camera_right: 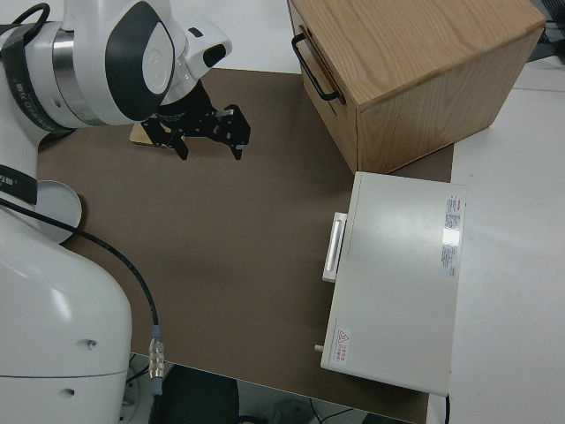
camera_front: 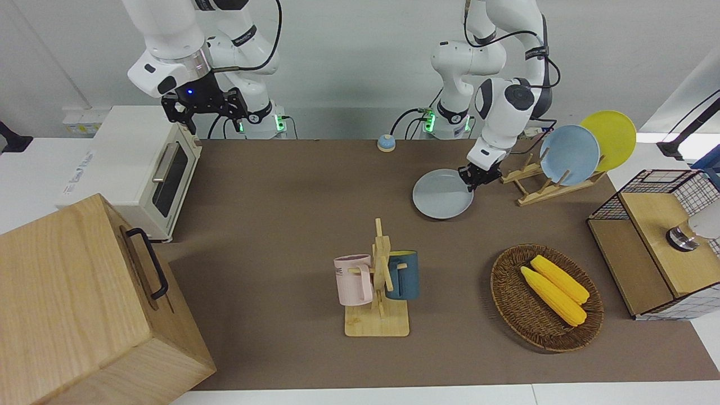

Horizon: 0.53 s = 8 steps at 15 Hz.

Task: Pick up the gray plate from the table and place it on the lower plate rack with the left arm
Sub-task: 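Lift the gray plate and carry it toward the wooden plate rack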

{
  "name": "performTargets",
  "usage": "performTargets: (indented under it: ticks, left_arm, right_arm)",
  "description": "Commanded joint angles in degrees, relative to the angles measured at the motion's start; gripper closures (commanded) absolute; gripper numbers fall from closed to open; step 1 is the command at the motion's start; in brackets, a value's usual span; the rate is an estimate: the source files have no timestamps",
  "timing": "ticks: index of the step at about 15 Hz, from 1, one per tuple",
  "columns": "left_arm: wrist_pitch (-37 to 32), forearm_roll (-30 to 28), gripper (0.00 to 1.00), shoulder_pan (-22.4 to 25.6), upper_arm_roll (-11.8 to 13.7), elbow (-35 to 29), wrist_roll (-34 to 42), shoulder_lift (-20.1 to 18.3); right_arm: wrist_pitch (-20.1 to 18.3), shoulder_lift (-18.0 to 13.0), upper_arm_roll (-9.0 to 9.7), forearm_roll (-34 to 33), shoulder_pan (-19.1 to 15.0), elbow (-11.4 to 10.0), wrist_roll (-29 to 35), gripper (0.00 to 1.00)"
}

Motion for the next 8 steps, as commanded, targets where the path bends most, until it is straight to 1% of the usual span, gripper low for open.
performTargets:
  ticks: [1,4,5,6,8]
  left_arm:
    - [-8.15,-0.32,1.0,0.02,0.57,6.65,-0.02,-0.63]
    - [-15.09,-0.32,1.0,0.02,0.83,12.8,-0.46,-0.72]
    - [-19.3,-0.4,1.0,-0.07,1.53,15.86,-0.29,-0.72]
    - [-22.04,-0.4,1.0,-0.07,1.54,18.07,-0.29,-0.81]
    - [-25.74,-1.71,1.0,-0.07,1.54,21.15,-0.2,-0.81]
  right_arm:
    - [-0.64,-0.12,1.22,-0.37,-1.35,0.42,0.68,0.017]
    - [-0.64,-0.12,1.22,-0.37,-1.35,0.42,0.68,0.017]
    - [-0.64,-0.12,1.22,-0.37,-1.35,0.34,0.68,0.017]
    - [-0.73,-0.12,1.22,-0.37,-1.35,0.42,0.68,0.017]
    - [-0.64,-0.2,1.22,-0.37,-1.35,0.42,0.68,0.017]
